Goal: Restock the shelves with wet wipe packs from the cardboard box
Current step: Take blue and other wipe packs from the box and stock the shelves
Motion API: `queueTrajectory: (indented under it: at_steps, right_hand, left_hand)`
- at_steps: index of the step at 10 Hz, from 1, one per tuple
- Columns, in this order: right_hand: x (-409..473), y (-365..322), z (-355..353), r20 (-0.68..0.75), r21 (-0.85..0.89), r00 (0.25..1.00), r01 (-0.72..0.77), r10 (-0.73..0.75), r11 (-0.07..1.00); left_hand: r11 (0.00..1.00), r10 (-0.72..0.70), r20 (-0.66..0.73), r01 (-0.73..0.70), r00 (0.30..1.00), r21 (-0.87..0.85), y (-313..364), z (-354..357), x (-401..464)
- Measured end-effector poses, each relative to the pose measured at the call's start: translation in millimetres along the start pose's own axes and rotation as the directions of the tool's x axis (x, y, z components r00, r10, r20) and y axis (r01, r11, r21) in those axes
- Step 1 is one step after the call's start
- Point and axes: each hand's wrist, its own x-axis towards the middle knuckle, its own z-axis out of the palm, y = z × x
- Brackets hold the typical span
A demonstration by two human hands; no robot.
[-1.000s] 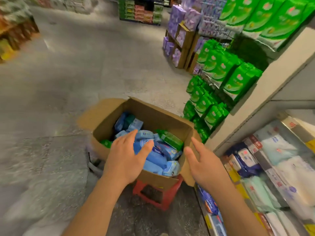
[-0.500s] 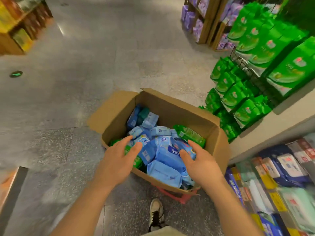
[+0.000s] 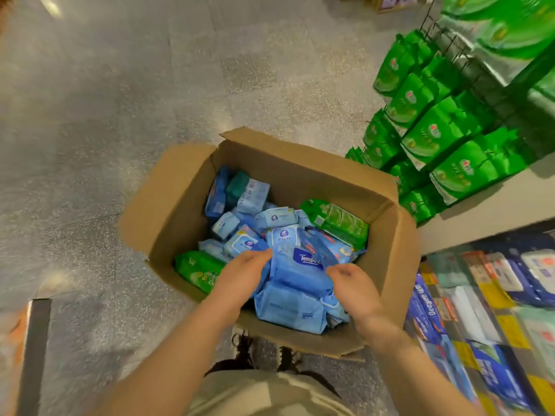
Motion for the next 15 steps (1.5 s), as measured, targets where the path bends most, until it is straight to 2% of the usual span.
queueTrajectory:
  at_steps: [1,2,3,4,5,6,7,8,9,10,11,12,13,14,15]
  right_hand:
    - [26.4,7.7,14.1,-0.008,0.028,0.993,-0.116,0.117,0.993]
    - [54.9,18.6,29.8,-0.031,0.055,0.980,-0.195,0.197,0.979]
    - [80.4,29.5,46.3,-0.040,0.086,0.958,-0.279,0.283,0.956]
    - [104.3,40.9,61.5,-0.061,0.140,0.927,-0.359,0.370,0.923]
    - [121.6,45.8,77.7,-0.057,0.164,0.905,-0.408,0.422,0.898]
    - [134.8,47.3,89.7,-0.096,0.146,0.893,-0.424,0.440,0.894]
    - [152.5,56.3,96.2,-0.149,0.136,0.889,-0.414,0.432,0.900]
    - [175.7,76.7,101.7,-0.142,0.118,0.877,-0.445,0.458,0.888]
    - [191.4,88.4,105.4,-0.140,0.127,0.870,-0.458,0.473,0.880]
    - [163.0,52.6,95.0,-0.188,0.140,0.867,-0.441,0.461,0.887]
    - [137.9,25.8,90.1,-0.255,0.137,0.854,-0.432,0.453,0.891]
    - [120.7,20.4,94.2,-0.266,0.205,0.880,-0.346,0.393,0.915]
    - [99.2,10.7,93.8,-0.267,0.297,0.904,-0.252,0.333,0.921]
    - [73.5,-1.2,86.7,-0.310,0.358,0.901,-0.185,0.304,0.915]
    - [38.9,-17.3,73.0,-0.385,0.393,0.887,-0.093,0.255,0.915]
  left_hand:
    - [0.984,-0.145,0.113,0.155,0.983,-0.085,-6.9,15.7,40.5]
    - [0.965,-0.224,0.134,0.239,0.965,-0.108,-16.6,28.6,80.1]
    - [0.943,-0.260,0.210,0.294,0.943,-0.156,-29.6,43.8,117.4]
    - [0.944,-0.264,0.233,0.300,0.936,-0.136,-42.2,58.9,150.5]
    - [0.963,-0.264,0.237,0.268,0.935,0.019,-23.6,63.4,136.8]
    - [0.967,-0.253,0.253,0.238,0.934,0.090,-22.0,76.6,151.6]
    - [0.955,-0.295,0.174,0.287,0.939,0.071,-21.3,85.1,168.6]
    - [0.959,-0.264,0.172,0.239,0.949,0.149,-10.0,91.3,174.4]
    - [0.928,-0.255,0.167,0.192,0.952,0.318,-10.7,96.3,173.2]
    - [0.898,-0.232,0.104,0.172,0.967,0.405,-15.3,92.7,172.2]
    - [0.897,-0.224,0.085,0.171,0.971,0.408,-18.2,85.7,170.4]
    - [0.929,-0.242,0.059,0.214,0.968,0.301,-15.8,74.3,159.1]
    - [0.954,-0.200,0.070,0.179,0.977,0.239,-14.8,57.3,142.4]
    - [0.979,-0.162,0.094,0.148,0.982,0.140,-8.3,42.1,117.5]
    - [0.997,-0.061,0.135,0.056,0.989,0.045,2.9,28.0,88.1]
